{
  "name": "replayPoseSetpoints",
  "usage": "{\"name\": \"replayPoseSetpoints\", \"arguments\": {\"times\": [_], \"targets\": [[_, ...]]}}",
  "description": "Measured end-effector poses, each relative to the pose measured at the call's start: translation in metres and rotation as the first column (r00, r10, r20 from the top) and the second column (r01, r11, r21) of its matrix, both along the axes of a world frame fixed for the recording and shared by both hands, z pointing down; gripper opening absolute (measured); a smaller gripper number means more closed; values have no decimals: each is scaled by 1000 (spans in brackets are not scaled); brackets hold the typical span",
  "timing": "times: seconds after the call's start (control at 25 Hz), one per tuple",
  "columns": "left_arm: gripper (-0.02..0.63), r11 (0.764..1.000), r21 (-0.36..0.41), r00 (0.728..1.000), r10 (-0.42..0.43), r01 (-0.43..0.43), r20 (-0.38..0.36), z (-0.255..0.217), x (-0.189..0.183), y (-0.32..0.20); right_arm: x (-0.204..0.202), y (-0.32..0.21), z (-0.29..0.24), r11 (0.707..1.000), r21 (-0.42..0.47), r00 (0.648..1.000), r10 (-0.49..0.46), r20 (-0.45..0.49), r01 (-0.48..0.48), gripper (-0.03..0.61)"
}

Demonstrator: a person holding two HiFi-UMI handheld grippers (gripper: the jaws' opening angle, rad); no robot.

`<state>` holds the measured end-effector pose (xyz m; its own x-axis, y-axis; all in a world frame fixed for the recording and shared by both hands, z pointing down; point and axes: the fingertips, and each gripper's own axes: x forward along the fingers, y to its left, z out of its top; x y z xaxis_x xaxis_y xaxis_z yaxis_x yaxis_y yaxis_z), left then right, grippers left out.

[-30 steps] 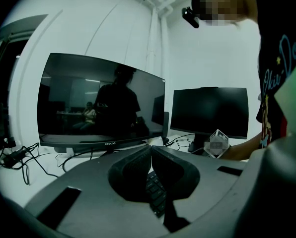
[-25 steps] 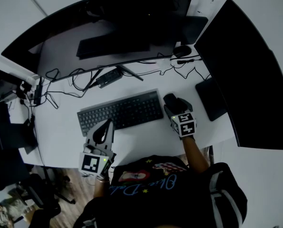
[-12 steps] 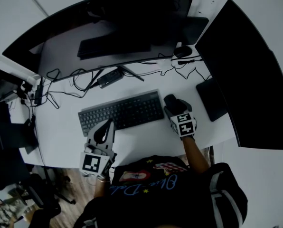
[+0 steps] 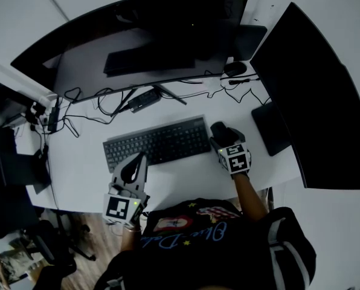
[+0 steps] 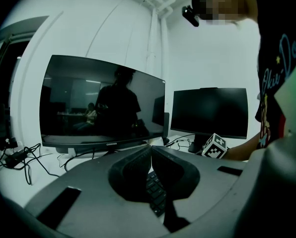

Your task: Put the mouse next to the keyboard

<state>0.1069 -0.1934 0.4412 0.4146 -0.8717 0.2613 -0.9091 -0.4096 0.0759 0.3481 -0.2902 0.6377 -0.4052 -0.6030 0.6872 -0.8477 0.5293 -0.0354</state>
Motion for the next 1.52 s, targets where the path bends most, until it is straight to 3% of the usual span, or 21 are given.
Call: {"name": "replayPoseSetpoints", "arguments": {"times": [0.44,0.48,0.6,0.72,1.52], "targets": [[2,1000,15,1000,-5,5,3,-4,-2,9,-9,-5,-62,991,133,991,11,131,-29,282],[2,1000,16,1000,-5,5,3,-5,-2,10,-10,-4,-69,988,149,989,11,145,-32,245],[2,1000,13,1000,-9,9,5,-4,-5,12,-10,-1,-89,977,205,983,26,183,-64,56],[2,1000,12,1000,-13,13,11,-3,-7,14,-10,3,-107,965,249,975,21,219,-77,15],[2,1000,2,1000,-13,13,14,3,-6,25,-22,27,-136,952,303,970,-38,238,-37,-2]]}}
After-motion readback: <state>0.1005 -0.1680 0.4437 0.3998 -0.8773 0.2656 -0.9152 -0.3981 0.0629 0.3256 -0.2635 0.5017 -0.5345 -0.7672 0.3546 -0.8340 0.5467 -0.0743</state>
